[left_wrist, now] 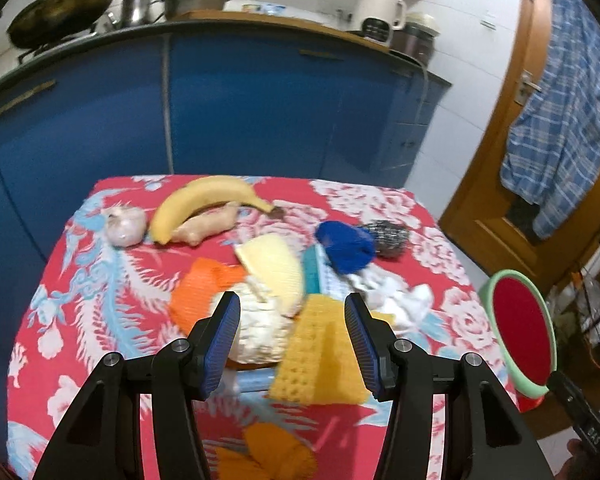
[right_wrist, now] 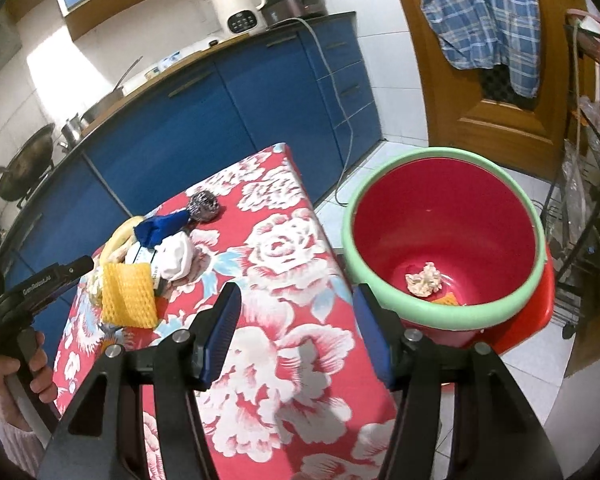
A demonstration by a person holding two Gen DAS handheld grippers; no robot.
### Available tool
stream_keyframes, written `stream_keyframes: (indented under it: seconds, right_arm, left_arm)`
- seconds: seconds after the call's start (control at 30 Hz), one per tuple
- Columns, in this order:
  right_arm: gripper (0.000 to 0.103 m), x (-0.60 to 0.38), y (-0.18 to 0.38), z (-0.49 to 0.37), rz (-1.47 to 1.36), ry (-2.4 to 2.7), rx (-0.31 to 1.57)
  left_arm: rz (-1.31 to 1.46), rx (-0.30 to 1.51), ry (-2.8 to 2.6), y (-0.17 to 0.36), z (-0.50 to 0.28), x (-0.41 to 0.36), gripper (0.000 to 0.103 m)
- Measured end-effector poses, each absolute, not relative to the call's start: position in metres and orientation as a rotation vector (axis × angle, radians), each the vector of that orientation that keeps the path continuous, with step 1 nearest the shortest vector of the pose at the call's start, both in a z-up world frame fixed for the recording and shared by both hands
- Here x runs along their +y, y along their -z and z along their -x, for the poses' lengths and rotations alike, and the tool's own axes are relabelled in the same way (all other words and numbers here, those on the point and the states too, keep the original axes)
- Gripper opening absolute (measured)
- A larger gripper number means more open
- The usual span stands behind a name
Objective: Collect trash
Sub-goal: 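Move both open tools back over the table, then grasp the crumpled paper ball with the left tool while the right tool grasps the white tissue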
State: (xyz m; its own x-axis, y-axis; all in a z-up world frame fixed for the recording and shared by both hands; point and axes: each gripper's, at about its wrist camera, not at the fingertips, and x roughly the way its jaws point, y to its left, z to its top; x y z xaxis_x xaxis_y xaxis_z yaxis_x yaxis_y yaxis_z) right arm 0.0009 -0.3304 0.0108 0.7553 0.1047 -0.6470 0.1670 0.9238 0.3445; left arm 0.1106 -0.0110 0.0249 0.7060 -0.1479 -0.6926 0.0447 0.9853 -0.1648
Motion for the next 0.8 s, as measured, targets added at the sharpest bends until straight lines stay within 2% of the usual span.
stream_keyframes:
  seconds: [0.47,0.53,0.6,0.8]
  right_arm:
    - [0.06,-0.285,-0.021,-0.04,-0.311,-0.061,0.737]
    - [0.06,-0.277,-0.021,-0.049,-0.297,-0.08,0.742]
    - [0.06,-0.268,-0.021,-0.058,-0.282,-0.096,0.747]
    - [0.06,-0.244,-0.013,-0.087,-0.252,-0.136,0.781]
  left_arm:
    - [0.185,0.862,0.038,0.008,-0.123,0.012,0.056]
    - [0.196,0.869,0.045,0.012,-0.124,0.015,0.052]
    - [0.215,0.884,0.063,0.015,-0.125,0.017,0.043]
    - [0.241,0.897,0.085,0.023,-0.125,0.021,0.04]
